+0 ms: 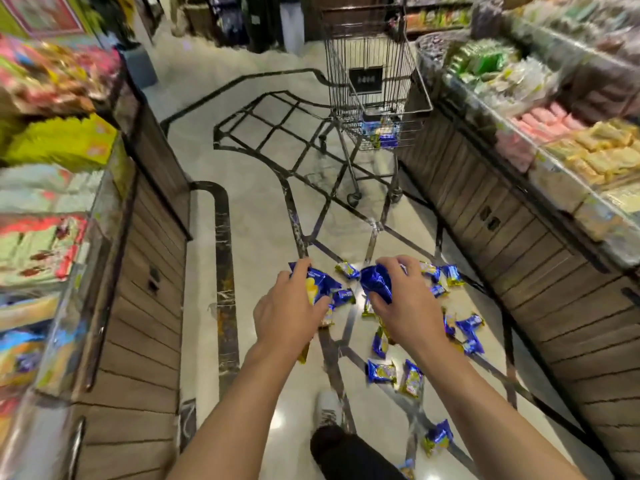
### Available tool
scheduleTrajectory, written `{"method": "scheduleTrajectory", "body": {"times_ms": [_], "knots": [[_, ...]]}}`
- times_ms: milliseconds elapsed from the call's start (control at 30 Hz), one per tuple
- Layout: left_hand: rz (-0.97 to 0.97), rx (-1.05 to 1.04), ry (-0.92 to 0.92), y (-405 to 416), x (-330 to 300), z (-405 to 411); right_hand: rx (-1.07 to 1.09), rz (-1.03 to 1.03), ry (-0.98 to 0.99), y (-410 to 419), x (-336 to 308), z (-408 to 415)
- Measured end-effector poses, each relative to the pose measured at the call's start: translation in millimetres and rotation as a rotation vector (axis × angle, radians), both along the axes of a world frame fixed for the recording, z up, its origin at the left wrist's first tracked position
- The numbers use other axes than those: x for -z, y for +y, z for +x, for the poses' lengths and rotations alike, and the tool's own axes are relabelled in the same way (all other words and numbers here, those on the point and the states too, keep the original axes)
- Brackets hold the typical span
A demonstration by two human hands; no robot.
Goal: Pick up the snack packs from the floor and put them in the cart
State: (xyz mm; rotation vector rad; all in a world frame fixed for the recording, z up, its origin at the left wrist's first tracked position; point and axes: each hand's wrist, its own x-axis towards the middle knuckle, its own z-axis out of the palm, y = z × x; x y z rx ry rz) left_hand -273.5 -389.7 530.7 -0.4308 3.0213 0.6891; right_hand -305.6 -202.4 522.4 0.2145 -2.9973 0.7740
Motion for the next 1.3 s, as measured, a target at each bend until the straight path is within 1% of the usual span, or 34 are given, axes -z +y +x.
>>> {"method": "scheduleTrajectory", "body": {"times_ms": [167, 300, 433, 633, 800, 900, 1033, 1300], "knots": [[-0.022, -0.054, 0.007, -58, -2, -112, -0.025, -0.066, -0.001, -65, 9, -119], [-0.003, -0.08, 0.011, -109, -18, -206, -0.069, -0.072, -0.014, -118, -3, -216], [-0.032, -0.075, 0.033, -156, -26, -292, -0.08, -0.075, -0.042, -161, -8, -304], [0.054, -0.022, -0.009, -225, 2, -440, -0.002, -0.083, -0.059, -239, 3, -442], [0.116, 0.071, -0.046, -278, 4, -569, 0.176, -0.098, -0.1, -280, -3, -543], [0.104, 0.15, -0.052, -293, -7, -646, 0.258, -0.105, -0.097, -294, -12, -600], [0.096, 0.248, -0.004, -293, -14, -745, 0.373, -0.113, -0.062, -300, -17, -684], [0.093, 0.35, -0.038, -255, -10, -949, 0.503, -0.199, -0.012, -275, -10, -868]]}}
